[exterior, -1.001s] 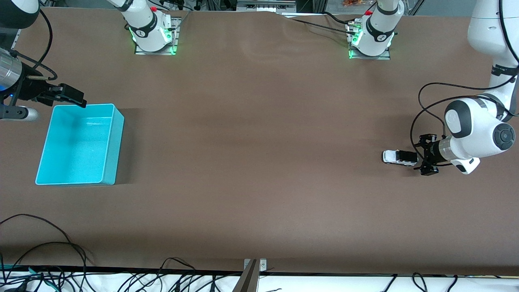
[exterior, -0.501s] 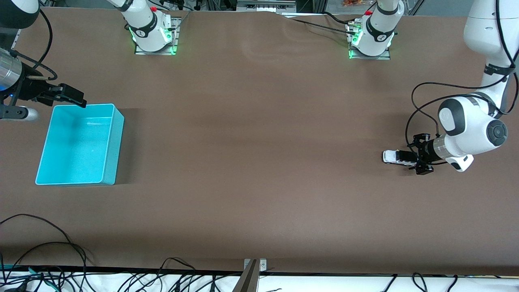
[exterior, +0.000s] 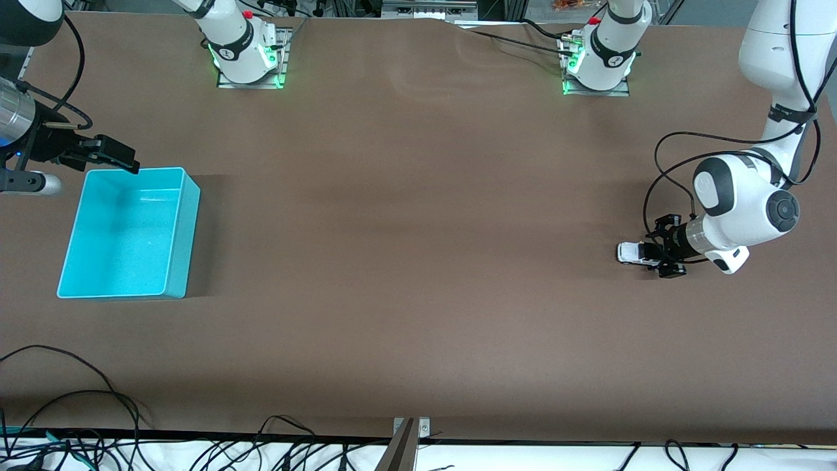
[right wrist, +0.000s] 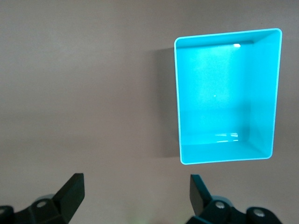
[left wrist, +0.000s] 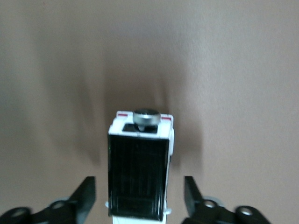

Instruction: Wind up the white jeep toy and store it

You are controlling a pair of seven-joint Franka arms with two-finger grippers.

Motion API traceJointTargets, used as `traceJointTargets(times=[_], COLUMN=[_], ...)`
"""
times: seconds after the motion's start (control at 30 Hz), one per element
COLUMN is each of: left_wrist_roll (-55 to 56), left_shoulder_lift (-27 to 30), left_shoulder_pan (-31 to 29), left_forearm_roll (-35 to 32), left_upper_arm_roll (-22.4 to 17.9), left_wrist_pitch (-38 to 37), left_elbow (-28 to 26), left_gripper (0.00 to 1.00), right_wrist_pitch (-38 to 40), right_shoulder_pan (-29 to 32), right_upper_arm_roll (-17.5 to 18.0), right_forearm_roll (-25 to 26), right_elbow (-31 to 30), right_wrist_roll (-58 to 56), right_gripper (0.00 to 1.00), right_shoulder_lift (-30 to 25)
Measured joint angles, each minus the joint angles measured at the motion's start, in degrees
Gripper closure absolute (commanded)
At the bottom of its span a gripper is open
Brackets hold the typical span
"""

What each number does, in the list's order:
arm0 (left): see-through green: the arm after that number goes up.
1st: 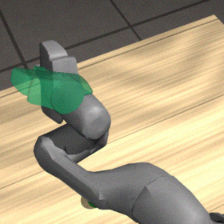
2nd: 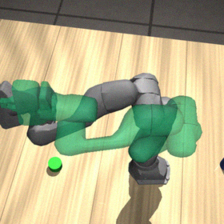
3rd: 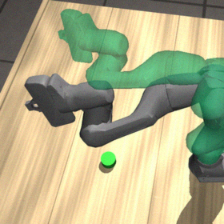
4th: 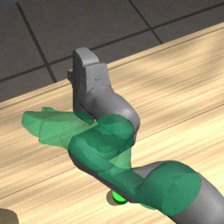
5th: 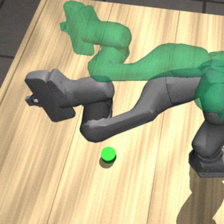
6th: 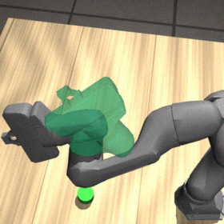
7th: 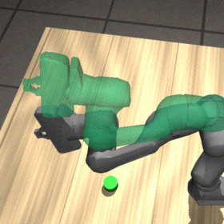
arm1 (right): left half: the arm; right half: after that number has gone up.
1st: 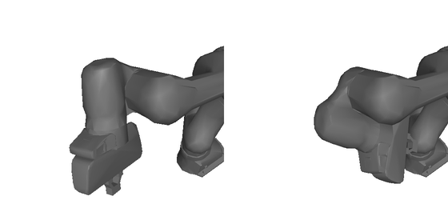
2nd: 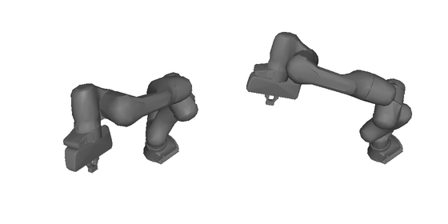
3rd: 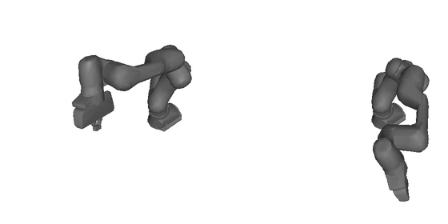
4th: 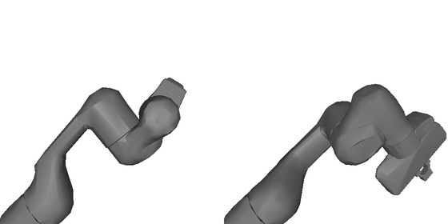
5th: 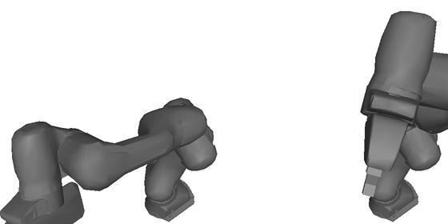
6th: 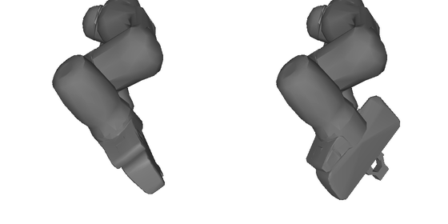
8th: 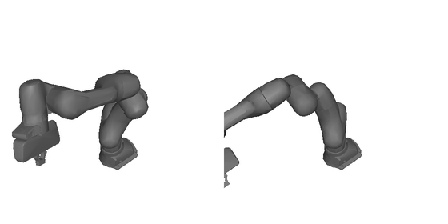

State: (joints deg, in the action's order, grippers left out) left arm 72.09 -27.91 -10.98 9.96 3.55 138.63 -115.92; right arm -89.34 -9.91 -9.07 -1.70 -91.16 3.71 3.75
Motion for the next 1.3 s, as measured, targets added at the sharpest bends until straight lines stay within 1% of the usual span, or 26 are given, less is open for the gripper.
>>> traceJointTargets(times=[0.1, 0.27, 0.3, 0.43, 0.63, 1.0, 1.3], left_wrist_roll=[0.18, 0.25, 0.29, 0.47, 3.49, 11.98, 15.5], left_shoulder_lift=[0.0, 0.17, 0.16, 0.16, 0.27, 1.07, 0.25], left_shoulder_pan=[0.14, 0.14, 0.13, 0.14, 0.13, 0.46, 1.0], left_forearm_roll=[0.0, 0.0, 0.0, 0.0, 0.0, 0.0, 0.0], left_upper_arm_roll=[0.22, 0.22, 0.22, 0.22, 0.75, 5.92, 8.49], left_wrist_pitch=[0.16, 0.18, 0.19, 0.33, 0.9, 0.84, 0.66], left_elbow=[0.0, -0.02, -0.03, -0.06, 0.23, 1.86, 1.39], left_gripper=[0.71, 0.87, 0.88, 0.91, 0.91, 0.91, 0.91], right_wrist_pitch=[0.0, 0.0, 0.0, 0.0, 0.0, 0.0, 0.0], right_shoulder_pan=[0.0, 0.0, 0.0, 0.0, 0.0, 0.0, 0.0], right_upper_arm_roll=[0.0, 0.0, 0.0, 0.0, 0.0, 0.0, 0.0], right_forearm_roll=[0.0, 0.0, 0.0, 0.0, 0.0, 0.0, 0.0], right_elbow=[0.0, 0.0, 0.0, 0.0, 0.0, 0.0, 0.0], right_wrist_roll=[0.0, 0.0, 0.0, 0.0, 0.0, 0.0, 0.0], right_gripper=[0.0, 0.0, 0.0, 0.0, 0.0, 0.0, 0.0], right_shoulder_lift=[0.0, 0.0, 0.0, 0.0, 0.0, 0.0, 0.0])
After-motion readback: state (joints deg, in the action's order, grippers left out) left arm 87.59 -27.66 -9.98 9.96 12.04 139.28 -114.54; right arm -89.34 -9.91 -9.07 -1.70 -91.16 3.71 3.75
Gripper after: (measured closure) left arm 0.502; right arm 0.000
